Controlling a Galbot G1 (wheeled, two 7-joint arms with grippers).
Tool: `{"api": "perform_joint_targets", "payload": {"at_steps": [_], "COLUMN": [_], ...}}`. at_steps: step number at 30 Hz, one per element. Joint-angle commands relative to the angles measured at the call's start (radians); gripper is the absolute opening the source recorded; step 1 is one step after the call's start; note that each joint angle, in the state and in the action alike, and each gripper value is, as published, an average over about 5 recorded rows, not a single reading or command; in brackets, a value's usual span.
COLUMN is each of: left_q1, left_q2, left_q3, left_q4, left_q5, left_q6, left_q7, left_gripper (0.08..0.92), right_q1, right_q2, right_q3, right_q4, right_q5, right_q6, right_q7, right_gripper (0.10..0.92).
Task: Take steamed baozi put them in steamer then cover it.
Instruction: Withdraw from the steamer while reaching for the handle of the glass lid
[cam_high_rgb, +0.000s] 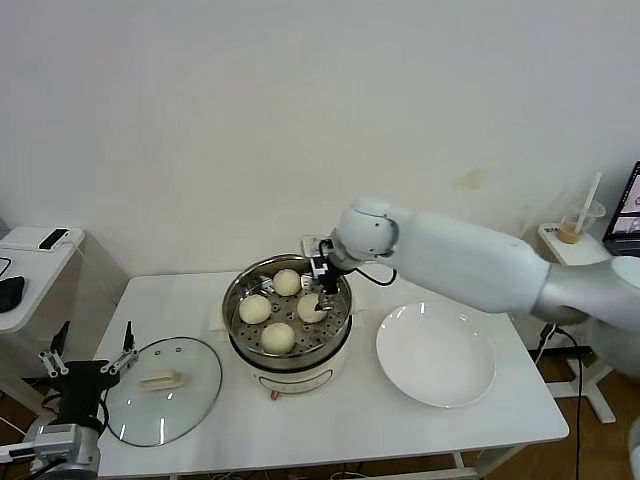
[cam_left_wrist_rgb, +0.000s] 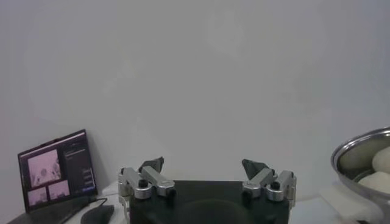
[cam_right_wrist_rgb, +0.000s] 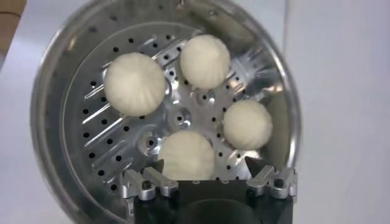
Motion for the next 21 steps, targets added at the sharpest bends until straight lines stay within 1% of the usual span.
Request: {"api": "perform_joint_targets", "payload": {"at_steps": [1, 3, 5, 10, 13, 16, 18, 21], "left_q1": [-0.005, -0.007, -0.009, -0.013, -0.011, -0.01, -0.011, -0.016], "left_q2": [-0.005, -0.007, -0.01, -0.023, -0.028, -0.028, -0.028, -0.026], "left_q3": [0.021, 0.03, 0.041, 0.078, 0.093, 0.106, 0.116, 0.133], "left_q4": [0.01, 0.017, 0.024, 0.043, 0.061, 0.095, 0.121, 0.161], "left_q5": [0.012, 0.02, 0.031, 0.066, 0.085, 0.115, 0.152, 0.249], "left_q6": [-0.004, -0.009, -0.014, -0.027, -0.042, -0.064, -0.078, -0.1], "left_q7": [0.0, -0.001, -0.001, 0.001, 0.003, -0.001, -0.012, -0.029], "left_gripper": [0.823, 0.823, 0.823, 0.823, 0.823, 0.823, 0.823, 0.823], "right_q1": [-0.36, -0.521, -0.678, -0.989, -1.17, -1.337, -1.437, -1.561], "right_q2": [-0.236, -0.248, -0.244, -0.188, -0.131, -0.058, 0.002, 0.099], "right_q3": [0.314, 0.439, 0.572, 0.889, 1.066, 1.263, 1.396, 1.568], "right_q4": [0.296, 0.324, 0.34, 0.33, 0.327, 0.341, 0.36, 0.398], "right_q5": [0.084, 0.064, 0.013, -0.133, -0.191, -0.225, -0.228, -0.21], "right_q6": [0.111, 0.203, 0.298, 0.511, 0.651, 0.76, 0.814, 0.843], "right_q7": [0.562, 0.685, 0.756, 0.846, 0.852, 0.812, 0.77, 0.708], "right_gripper": [0.823, 0.823, 0.823, 0.823, 0.823, 0.823, 0.823, 0.823]}}
